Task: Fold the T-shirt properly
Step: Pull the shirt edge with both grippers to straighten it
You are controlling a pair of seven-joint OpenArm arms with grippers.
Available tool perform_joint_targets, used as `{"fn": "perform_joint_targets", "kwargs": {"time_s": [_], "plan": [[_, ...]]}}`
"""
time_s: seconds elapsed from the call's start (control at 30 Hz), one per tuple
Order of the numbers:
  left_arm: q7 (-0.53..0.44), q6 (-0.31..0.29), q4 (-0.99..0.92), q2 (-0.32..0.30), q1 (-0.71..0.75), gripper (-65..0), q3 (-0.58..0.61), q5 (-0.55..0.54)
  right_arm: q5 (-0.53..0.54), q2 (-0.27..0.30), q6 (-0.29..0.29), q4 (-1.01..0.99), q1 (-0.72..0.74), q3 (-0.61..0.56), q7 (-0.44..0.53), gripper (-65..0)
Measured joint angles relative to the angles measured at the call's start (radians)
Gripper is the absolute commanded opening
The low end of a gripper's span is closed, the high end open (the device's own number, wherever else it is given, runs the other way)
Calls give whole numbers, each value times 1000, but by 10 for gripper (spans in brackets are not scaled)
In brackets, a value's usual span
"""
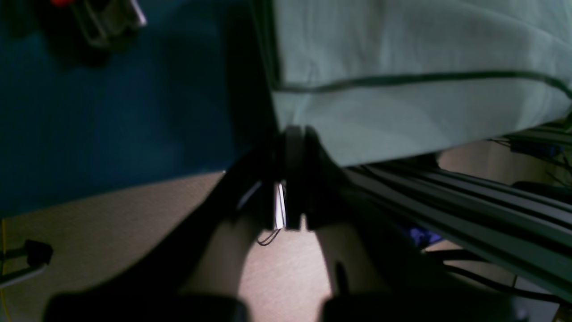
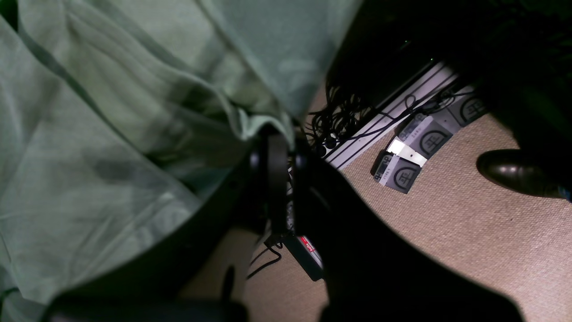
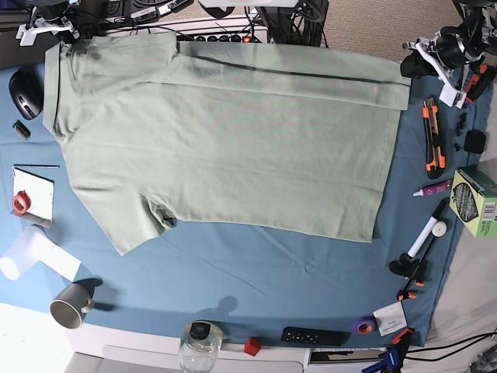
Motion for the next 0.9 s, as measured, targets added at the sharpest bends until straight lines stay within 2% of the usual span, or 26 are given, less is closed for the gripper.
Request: {"fn": "perform_joint_targets", "kwargs": {"time_s": [0.33, 0.47, 0.7, 0.9], "plan": [[0, 0, 0, 0, 0, -650, 0, 0, 26, 0, 24, 3, 0, 0, 0, -650], [0, 0, 0, 0, 0, -650, 0, 0, 23, 0, 24, 71, -3, 0, -3, -650], [0, 0, 0, 0, 0, -650, 0, 0, -38, 0, 28, 227, -3, 0, 4, -650], [0, 0, 0, 0, 0, -650, 0, 0, -71, 3, 31, 258, 8, 0, 19, -650]]}}
